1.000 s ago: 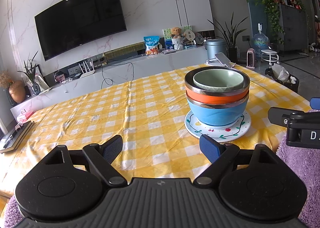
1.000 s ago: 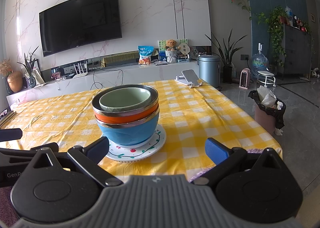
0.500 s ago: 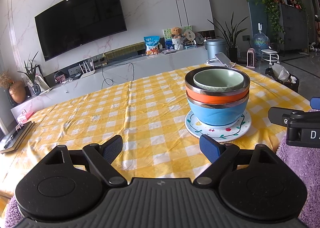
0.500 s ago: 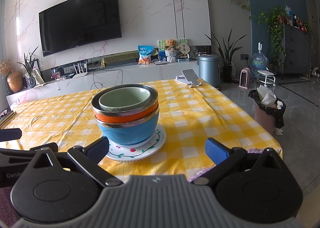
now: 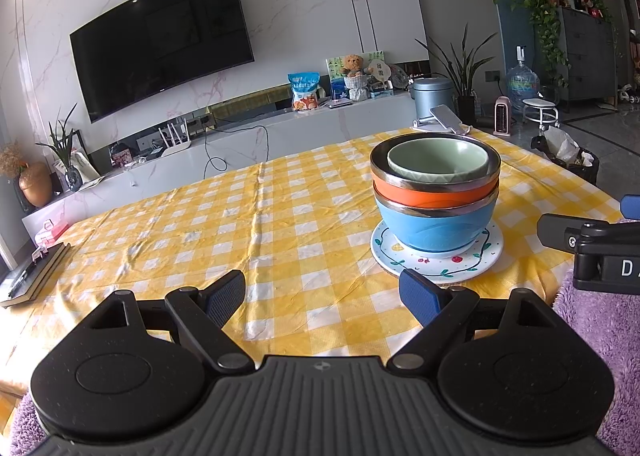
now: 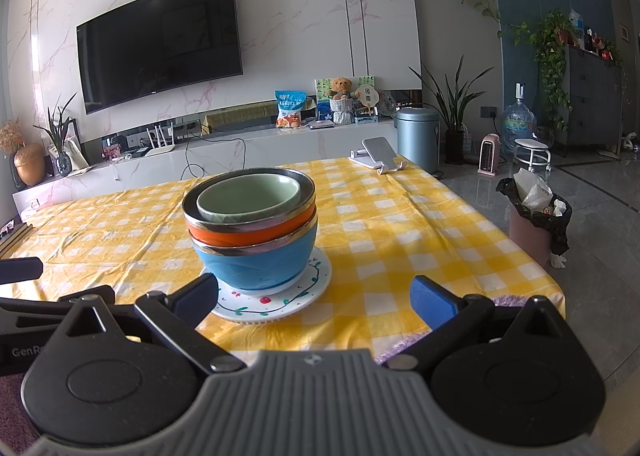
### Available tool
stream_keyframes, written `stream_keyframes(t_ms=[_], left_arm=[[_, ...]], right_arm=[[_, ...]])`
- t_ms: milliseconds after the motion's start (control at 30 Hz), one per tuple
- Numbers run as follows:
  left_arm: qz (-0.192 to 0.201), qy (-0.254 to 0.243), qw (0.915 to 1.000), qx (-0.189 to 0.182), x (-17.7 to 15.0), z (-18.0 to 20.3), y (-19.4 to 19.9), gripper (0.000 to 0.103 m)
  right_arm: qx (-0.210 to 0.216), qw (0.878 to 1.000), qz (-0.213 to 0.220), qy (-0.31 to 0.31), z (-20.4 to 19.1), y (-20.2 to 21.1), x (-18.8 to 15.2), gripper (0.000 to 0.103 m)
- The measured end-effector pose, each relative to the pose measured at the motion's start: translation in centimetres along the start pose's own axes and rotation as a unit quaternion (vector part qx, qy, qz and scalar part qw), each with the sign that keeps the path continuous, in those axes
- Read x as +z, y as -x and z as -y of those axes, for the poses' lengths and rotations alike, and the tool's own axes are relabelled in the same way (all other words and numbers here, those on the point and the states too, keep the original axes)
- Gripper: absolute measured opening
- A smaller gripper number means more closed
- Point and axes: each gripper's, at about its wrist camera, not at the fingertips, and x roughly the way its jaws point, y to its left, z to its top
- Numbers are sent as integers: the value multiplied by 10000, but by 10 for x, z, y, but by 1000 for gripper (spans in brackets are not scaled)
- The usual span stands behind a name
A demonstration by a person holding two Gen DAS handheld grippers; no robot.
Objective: Organize plates and bowls
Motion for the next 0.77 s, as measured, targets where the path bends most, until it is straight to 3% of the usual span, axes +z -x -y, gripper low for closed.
stream_keyframes(t_ms=[767], left_arm=[[-3, 33, 10000, 20, 1, -3, 0, 101]], right_arm=[[-4, 10000, -39, -41, 0, 1, -2, 100]])
